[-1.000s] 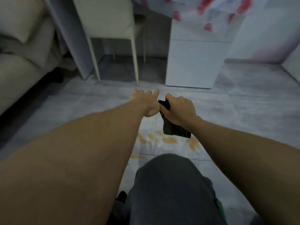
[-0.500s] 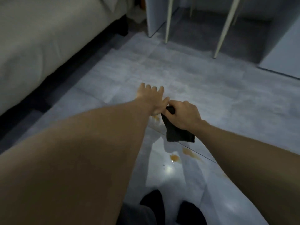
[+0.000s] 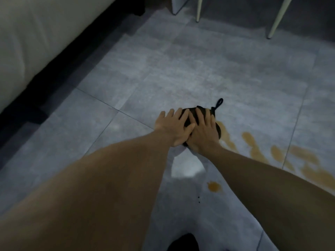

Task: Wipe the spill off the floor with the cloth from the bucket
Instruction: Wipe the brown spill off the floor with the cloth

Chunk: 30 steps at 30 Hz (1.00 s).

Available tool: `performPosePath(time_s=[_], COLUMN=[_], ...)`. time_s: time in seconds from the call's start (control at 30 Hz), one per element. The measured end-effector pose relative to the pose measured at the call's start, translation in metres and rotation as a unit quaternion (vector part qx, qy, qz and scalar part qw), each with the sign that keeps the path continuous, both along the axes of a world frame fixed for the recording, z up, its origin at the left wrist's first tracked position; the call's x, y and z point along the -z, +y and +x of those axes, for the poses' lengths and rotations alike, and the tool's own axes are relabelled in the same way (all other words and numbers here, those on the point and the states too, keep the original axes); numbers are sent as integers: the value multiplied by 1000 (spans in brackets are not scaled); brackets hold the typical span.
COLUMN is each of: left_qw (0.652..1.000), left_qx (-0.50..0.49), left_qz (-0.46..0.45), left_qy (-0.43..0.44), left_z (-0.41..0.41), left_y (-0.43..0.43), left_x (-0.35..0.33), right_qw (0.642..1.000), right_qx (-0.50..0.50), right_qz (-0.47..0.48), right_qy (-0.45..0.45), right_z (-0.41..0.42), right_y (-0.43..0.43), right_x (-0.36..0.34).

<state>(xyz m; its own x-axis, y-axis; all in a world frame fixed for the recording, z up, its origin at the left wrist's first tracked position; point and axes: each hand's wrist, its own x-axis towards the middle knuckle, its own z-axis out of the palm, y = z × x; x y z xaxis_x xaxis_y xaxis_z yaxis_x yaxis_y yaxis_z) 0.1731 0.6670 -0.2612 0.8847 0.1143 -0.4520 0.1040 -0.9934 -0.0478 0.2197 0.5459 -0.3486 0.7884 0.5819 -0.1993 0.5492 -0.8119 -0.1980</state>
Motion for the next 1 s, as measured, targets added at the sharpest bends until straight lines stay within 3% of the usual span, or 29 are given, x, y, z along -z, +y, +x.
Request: performPosePath(time_s=[0.23, 0.73, 1.0], left_qw=[999, 997, 995], left_qx=[0, -3, -31], left_qz=[-31, -78, -94], left_qy=[18, 6, -17], left_z=[-16, -151, -108], left_y=[-24, -103, -100], left_x=[24, 45, 52], right_qw=[995, 997, 998], right_qx=[-30, 3, 1], right_qz=[-94, 60, 48], right_qy=[-15, -57, -44], right_z=[-20, -157, -118], right_y=[-13, -108, -103], right_x=[-3, 13, 19])
